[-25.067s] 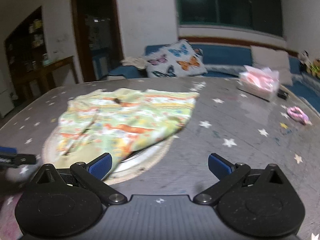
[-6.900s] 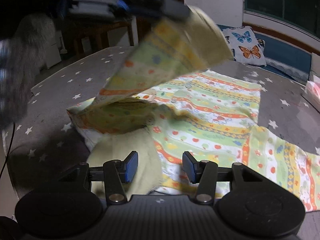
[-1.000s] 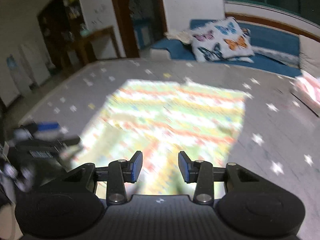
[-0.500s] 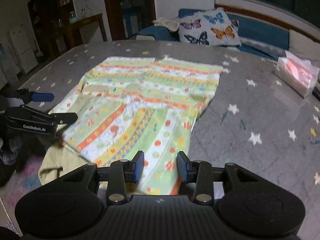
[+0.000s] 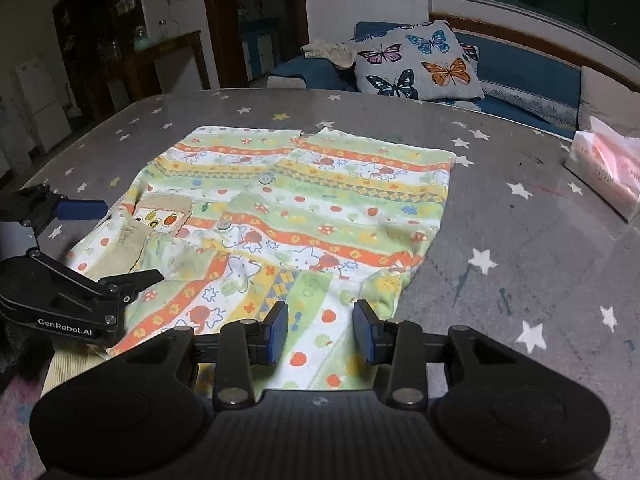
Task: Fold clothes
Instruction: 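Grasp the khaki sleeve cuff of the top with the left tool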
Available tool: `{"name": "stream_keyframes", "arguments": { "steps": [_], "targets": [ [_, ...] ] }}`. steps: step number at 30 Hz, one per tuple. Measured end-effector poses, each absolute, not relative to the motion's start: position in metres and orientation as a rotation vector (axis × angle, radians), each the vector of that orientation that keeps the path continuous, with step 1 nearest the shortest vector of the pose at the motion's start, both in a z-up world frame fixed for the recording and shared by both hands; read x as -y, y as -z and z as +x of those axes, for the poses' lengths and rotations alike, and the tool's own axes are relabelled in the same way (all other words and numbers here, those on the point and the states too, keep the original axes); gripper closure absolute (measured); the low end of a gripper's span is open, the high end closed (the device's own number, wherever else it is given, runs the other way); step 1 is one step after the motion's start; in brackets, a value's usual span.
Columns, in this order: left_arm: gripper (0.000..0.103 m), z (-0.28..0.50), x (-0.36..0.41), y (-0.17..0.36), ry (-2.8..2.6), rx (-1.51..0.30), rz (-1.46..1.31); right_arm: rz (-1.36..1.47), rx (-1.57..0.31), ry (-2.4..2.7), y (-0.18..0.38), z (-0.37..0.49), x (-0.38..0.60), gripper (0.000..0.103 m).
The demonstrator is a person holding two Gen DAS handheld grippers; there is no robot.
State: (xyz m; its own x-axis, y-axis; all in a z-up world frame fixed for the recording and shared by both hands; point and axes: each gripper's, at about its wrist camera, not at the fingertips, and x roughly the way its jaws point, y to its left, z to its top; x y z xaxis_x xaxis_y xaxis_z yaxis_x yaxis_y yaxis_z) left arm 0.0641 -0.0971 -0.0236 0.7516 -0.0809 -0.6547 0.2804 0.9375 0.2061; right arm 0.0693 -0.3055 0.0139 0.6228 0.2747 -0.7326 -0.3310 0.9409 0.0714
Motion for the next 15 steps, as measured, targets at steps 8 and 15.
{"name": "stream_keyframes", "arguments": {
  "steps": [8, 15],
  "targets": [
    [0.0, 0.05, 0.084, 0.008, 0.222, -0.677, 0.268, -0.104, -0.772, -0.433, -0.033, 0.048, 0.279, 0.05],
    [0.0, 0.036, 0.082, 0.016, 0.245, -0.68, 0.305, -0.171, -0.809, -0.493, -0.016, 0.04, 0.248, 0.046]
  ]
}}
